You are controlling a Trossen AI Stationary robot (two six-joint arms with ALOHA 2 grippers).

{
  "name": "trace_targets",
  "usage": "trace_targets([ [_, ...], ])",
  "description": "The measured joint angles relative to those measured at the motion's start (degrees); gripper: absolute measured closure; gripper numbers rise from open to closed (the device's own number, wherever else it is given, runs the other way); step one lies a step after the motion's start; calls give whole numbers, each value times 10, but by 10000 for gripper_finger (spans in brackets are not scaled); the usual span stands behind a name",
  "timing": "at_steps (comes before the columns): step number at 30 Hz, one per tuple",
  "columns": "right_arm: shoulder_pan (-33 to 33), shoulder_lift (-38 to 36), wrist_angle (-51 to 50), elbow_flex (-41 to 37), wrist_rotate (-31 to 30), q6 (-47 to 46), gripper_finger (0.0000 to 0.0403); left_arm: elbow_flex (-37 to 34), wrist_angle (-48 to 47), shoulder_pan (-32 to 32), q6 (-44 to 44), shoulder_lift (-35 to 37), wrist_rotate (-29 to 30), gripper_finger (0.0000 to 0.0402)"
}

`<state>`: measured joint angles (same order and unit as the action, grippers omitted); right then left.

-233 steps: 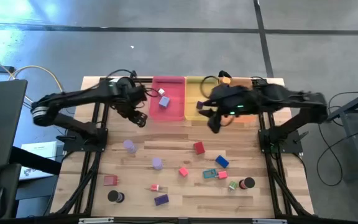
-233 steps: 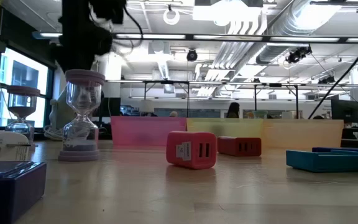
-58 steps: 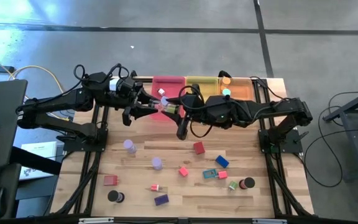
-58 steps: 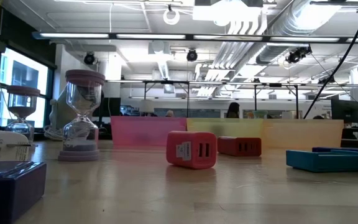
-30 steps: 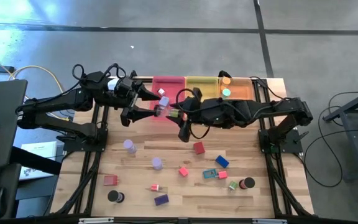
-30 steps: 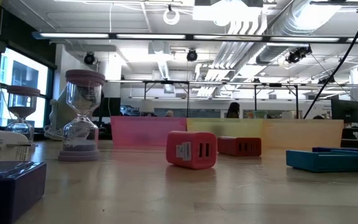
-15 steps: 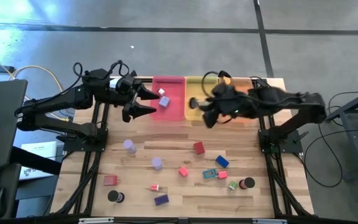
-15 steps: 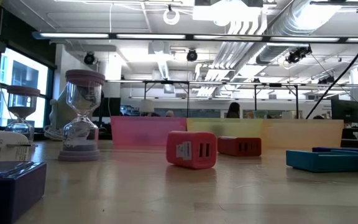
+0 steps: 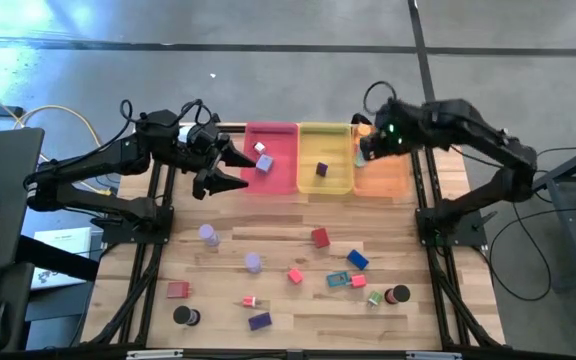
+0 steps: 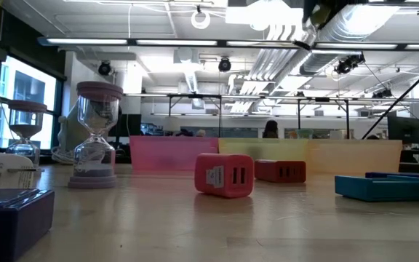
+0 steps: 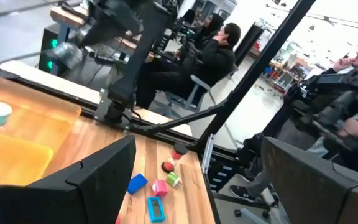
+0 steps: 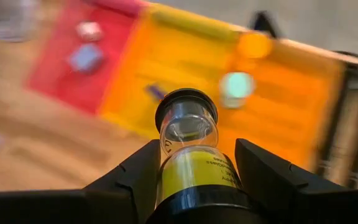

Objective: Pick & Place Office items
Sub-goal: Put the black green hourglass into the orange bin

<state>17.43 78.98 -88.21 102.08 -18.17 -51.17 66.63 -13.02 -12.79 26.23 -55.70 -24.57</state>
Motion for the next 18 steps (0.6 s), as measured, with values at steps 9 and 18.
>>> trace_targets([
  [9, 205, 29, -16, 0, 55, 139, 218, 0, -15, 20, 30, 0, -28, 62],
  [18, 338, 118, -17, 0, 129, 241, 218, 0, -23, 47, 52, 0, -34, 62],
])
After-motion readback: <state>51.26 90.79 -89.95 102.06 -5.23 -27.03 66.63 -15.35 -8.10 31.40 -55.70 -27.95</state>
